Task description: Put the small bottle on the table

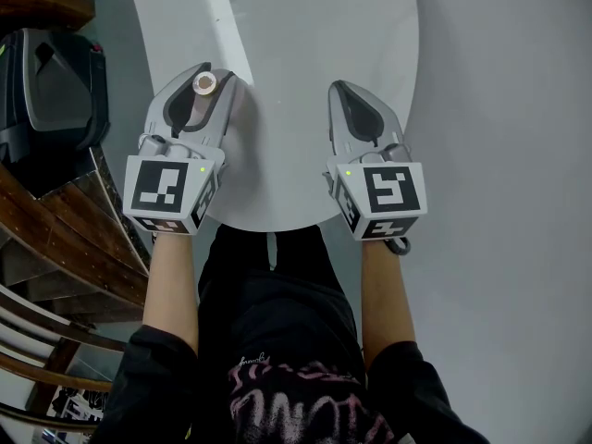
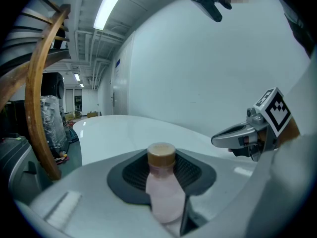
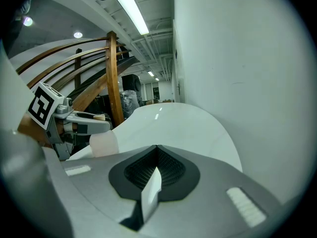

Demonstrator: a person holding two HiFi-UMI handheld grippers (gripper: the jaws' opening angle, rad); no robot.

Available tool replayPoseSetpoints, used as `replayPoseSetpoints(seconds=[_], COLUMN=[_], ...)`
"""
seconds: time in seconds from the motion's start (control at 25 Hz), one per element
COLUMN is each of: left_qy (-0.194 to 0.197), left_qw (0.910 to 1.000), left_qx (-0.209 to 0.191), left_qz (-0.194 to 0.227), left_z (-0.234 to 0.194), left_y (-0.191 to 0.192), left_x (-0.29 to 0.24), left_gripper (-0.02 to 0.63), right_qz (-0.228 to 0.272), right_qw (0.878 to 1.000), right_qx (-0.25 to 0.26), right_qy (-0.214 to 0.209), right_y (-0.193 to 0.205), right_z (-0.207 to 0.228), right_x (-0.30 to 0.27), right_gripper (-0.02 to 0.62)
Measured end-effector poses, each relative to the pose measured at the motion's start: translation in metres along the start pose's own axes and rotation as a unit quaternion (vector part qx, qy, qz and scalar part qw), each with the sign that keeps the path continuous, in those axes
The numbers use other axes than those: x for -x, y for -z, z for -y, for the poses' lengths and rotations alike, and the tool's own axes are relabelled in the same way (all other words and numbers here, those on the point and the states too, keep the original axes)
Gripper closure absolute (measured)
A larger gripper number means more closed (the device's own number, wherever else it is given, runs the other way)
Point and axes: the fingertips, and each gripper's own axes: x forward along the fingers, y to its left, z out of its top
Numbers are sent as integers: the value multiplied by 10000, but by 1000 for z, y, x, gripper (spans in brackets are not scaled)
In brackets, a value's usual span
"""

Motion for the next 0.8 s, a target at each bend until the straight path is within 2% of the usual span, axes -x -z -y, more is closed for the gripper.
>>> replayPoseSetpoints(seconds=[0.8], left_qy=[99], left_qw=[9999], left_qx=[-44], left_qz=[14], left_z=[7], left_y=[13], left_x=[2], left_gripper=[472], right_qz=[-56], right_qw=[10000], right_qx=[-66], right_qy=[3], right_y=[14], right_z=[1], right_x=[-1], right_gripper=[584])
